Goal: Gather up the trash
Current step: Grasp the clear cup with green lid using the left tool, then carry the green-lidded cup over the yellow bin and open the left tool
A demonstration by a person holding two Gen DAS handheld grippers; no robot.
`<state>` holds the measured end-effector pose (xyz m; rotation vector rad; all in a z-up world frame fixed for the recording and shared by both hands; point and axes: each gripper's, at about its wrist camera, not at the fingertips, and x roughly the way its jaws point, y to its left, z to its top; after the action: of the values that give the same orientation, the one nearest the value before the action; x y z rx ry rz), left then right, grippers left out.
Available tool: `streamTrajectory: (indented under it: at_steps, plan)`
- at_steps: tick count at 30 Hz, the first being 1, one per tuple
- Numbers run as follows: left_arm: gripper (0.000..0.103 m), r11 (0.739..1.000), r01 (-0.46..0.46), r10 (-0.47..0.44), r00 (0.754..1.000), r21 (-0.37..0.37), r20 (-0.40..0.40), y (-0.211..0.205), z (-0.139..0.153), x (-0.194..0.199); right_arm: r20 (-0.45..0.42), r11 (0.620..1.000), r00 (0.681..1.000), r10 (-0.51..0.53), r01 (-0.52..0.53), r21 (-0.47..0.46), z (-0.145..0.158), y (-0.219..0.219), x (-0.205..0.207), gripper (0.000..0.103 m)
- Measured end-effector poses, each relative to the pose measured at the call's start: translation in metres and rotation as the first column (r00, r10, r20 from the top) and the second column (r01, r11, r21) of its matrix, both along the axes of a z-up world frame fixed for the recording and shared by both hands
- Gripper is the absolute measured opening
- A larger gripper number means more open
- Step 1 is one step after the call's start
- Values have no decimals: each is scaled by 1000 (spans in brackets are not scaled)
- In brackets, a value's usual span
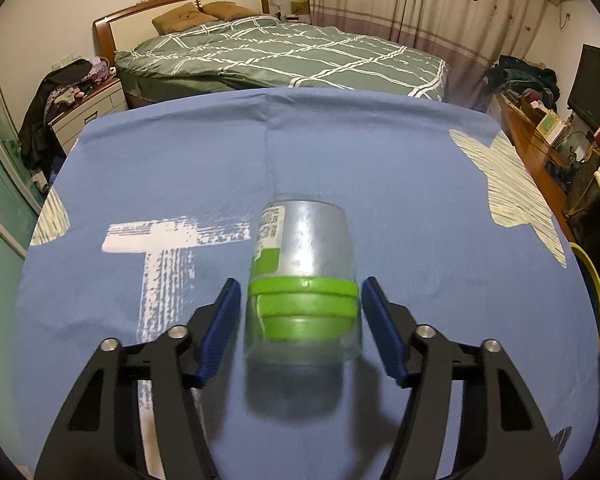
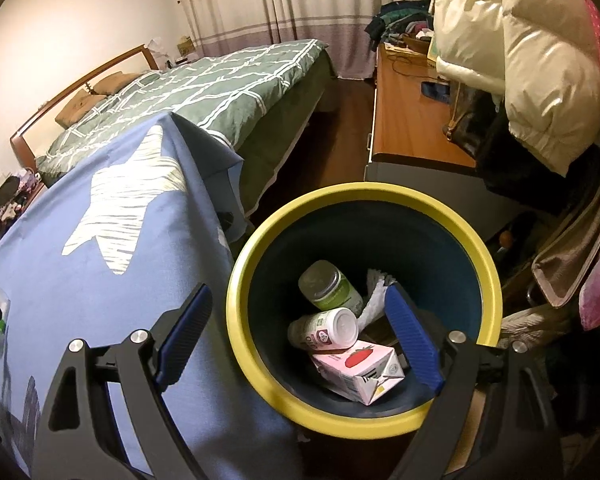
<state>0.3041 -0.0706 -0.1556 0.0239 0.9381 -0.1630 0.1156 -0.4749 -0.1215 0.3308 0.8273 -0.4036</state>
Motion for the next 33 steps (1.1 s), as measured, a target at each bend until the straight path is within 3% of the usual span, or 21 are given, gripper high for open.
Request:
streamTrajectory:
  at_steps: [3,10,20,26,33]
  plan:
    - [51,1000,1,-1,1000,3,-6,-2,-2,4,3,1000,1000,4,-4,-11,1,2,-2,83]
    - [50,999,37,-37,999,10,5,-14,0,0,4,1000,1000,15,-15,-15,2,2,-13,83]
    - [50,976,217,-216,975,-17,59,-92,31,-27,6,999,999,-37,37,-24,5,-21,-54,83]
    - [50,920,392,-389,918,-29,75,-185,46,-48,37,996,996,-83,84,-28,17,-47,-86,83]
    - [50,839,544,-543,839,-24,41,-297,37,-70,29,993,993,-117,117,-19,18,-72,-115,83]
